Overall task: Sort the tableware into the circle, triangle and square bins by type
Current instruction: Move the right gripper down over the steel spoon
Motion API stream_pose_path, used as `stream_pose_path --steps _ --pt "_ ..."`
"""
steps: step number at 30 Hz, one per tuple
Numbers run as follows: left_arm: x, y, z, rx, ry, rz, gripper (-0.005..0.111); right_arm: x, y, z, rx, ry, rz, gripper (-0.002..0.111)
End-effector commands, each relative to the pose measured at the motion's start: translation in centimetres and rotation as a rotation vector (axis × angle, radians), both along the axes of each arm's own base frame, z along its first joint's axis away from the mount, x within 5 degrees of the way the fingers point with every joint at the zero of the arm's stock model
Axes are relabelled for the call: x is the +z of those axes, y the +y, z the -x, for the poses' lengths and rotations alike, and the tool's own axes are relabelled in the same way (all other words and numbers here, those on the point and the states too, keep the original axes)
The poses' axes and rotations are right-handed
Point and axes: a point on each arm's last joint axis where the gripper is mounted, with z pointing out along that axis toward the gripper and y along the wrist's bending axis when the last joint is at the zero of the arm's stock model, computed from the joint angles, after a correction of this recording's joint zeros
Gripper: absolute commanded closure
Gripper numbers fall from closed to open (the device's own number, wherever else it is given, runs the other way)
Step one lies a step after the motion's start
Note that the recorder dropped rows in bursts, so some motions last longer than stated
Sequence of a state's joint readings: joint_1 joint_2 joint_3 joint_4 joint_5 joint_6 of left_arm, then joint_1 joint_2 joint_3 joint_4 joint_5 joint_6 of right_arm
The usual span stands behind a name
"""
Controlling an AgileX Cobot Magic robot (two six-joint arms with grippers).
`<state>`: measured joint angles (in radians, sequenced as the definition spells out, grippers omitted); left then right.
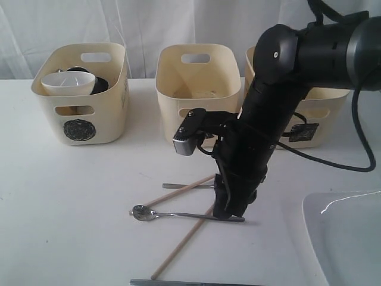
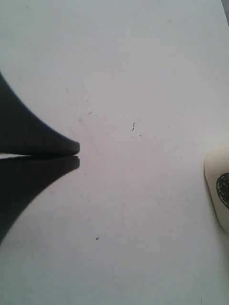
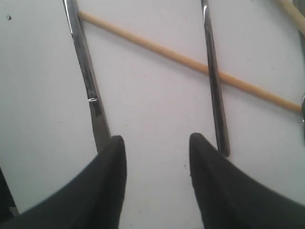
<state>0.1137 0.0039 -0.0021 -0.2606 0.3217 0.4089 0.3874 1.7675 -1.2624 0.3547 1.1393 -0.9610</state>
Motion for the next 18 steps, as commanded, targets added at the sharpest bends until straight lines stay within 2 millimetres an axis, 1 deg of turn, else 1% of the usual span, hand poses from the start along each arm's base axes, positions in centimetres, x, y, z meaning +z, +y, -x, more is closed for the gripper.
stream_pose_path --steps 1,3,5,8,14,18 --pt "-0.1 0.0 0.1 -0.004 0.009 -0.001 0.107 0.1 0.1 -0.5 -0.030 -0.047 0.000 0.067" --pt "-0.1 0.0 0.1 -0.004 0.009 -0.001 0.107 -0.1 0.2 -1.1 0.018 -0.112 -0.011 0.067" --pt "-0.1 0.0 0.1 -0.004 0.009 -0.001 0.107 -0.8 0.4 -1.6 0.128 -0.175 -0.016 0.060" --pt "-0.1 0.0 0.1 -0.004 0.009 -0.001 0.107 -1.7 0.5 -2.1 0.147 -0.179 -0.007 0.050" --pt "-0.1 0.0 0.1 -0.004 0.009 -0.001 0.107 -3.7 -0.2 -2.9 0.207 -0.198 0.099 0.049" --pt "-0.1 0.0 0.1 -0.004 0.009 -0.001 0.107 -5.1 0.0 -3.6 0.202 -0.209 0.108 0.049"
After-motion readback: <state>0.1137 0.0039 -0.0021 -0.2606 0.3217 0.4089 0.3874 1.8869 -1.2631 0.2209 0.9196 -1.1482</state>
